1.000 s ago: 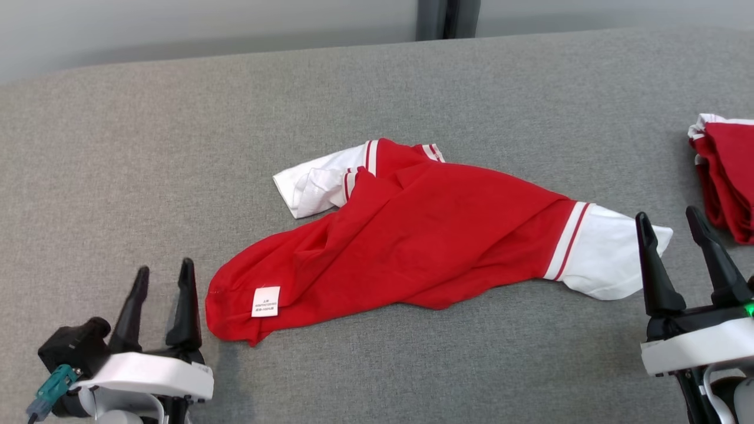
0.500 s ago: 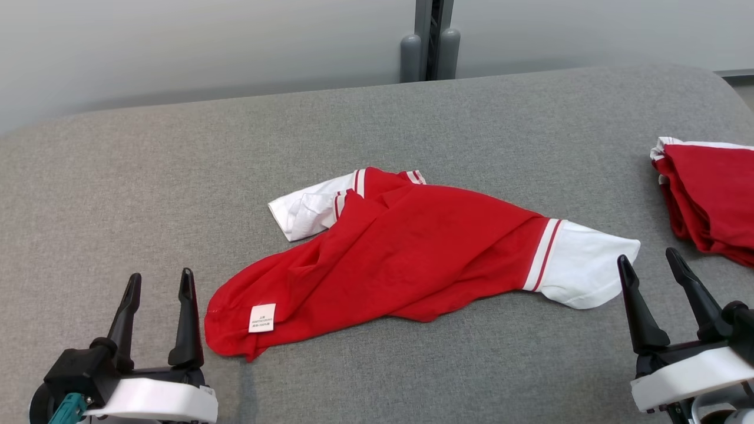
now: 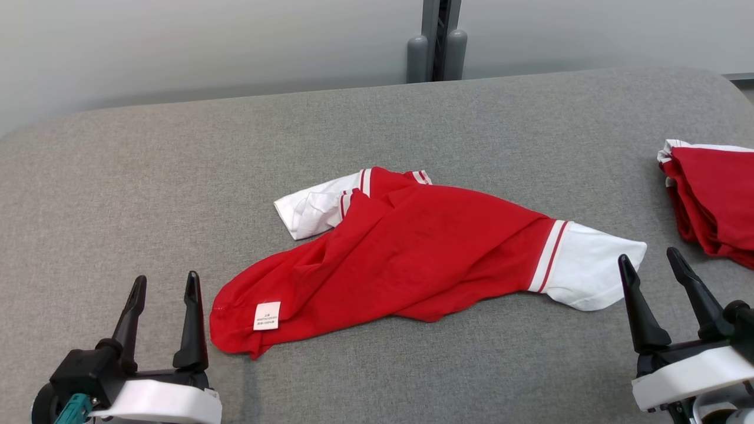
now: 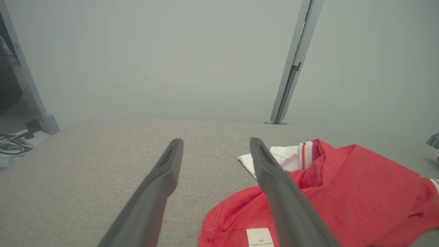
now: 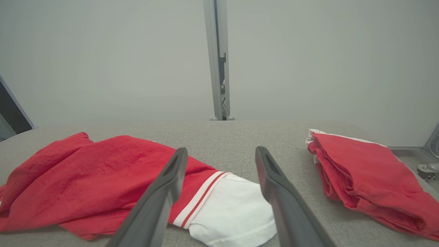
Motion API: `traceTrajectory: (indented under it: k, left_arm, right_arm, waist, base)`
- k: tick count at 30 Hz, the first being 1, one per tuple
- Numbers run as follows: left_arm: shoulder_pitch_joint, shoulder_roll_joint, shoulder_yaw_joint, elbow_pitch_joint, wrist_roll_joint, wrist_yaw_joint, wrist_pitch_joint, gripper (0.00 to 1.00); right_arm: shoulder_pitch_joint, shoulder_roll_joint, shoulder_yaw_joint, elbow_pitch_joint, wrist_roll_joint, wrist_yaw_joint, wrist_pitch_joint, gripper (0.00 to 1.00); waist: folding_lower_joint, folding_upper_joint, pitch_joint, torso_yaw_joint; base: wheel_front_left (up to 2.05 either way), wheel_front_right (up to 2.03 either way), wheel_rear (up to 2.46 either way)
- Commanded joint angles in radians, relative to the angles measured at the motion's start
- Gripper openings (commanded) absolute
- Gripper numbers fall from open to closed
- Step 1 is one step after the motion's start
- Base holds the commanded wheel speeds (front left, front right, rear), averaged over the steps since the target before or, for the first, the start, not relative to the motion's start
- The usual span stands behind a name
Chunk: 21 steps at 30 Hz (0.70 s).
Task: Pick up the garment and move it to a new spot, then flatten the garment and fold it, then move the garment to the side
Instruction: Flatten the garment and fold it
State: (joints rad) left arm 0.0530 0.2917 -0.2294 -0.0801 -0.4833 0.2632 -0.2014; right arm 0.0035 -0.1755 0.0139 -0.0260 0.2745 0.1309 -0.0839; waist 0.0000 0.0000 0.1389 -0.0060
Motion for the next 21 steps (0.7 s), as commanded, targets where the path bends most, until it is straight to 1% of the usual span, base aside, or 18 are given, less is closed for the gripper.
traceTrajectory:
  k: [1, 5, 8, 11, 12, 15, 21]
  left_arm:
    - [-0.01, 0.01, 0.002, -0.005, 0.014, 0.005, 0.001, 1.0]
    - [-0.047, 0.027, -0.008, -0.012, 0.037, 0.01, 0.015, 1.0]
    - [-0.093, 0.034, -0.024, 0.001, 0.042, -0.004, 0.044, 1.0]
    - [-0.134, 0.036, -0.04, 0.062, 0.015, -0.031, 0.101, 1.0]
    - [-0.155, 0.032, -0.053, 0.124, -0.012, -0.055, 0.146, 1.0]
    - [-0.169, 0.029, -0.059, 0.207, -0.056, -0.08, 0.205, 1.0]
    - [-0.188, 0.017, -0.055, 0.315, -0.116, -0.114, 0.247, 1.0]
  right_arm:
    - [-0.009, -0.002, -0.003, -0.007, 0.005, 0.0, -0.004, 1.0]
    - [-0.019, -0.006, -0.007, -0.008, 0.007, 0.0, -0.01, 1.0]
    - [-0.029, 0.0, -0.009, -0.013, 0.008, 0.0, -0.009, 1.0]
    - [-0.039, 0.001, 0.001, -0.011, 0.008, 0.0, -0.006, 1.0]
    - [-0.042, 0.004, 0.005, -0.008, 0.01, 0.0, -0.007, 1.0]
    - [-0.055, 0.006, 0.014, 0.0, 0.016, 0.0, -0.014, 1.0]
    - [-0.064, 0.007, 0.016, 0.023, 0.023, 0.0, -0.024, 1.0]
  waist:
    - [0.0, 0.0, 0.002, 0.0]
    - [0.0, 0.0, 0.018, -0.001]
    - [0.0, 0.0, 0.042, 0.002]
    - [0.0, 0.0, 0.069, -0.002]
    - [0.0, 0.0, 0.086, -0.005]
    - [0.0, 0.0, 0.106, -0.013]
    - [0.0, 0.0, 0.132, -0.024]
  base:
    - [0.0, 0.0, 0.0]
    - [0.0, 0.0, 0.0]
    - [0.0, 0.0, 0.0]
    - [0.0, 0.0, 0.0]
    - [0.0, 0.0, 0.0]
    - [0.0, 0.0, 0.0]
    - [0.0, 0.0, 0.0]
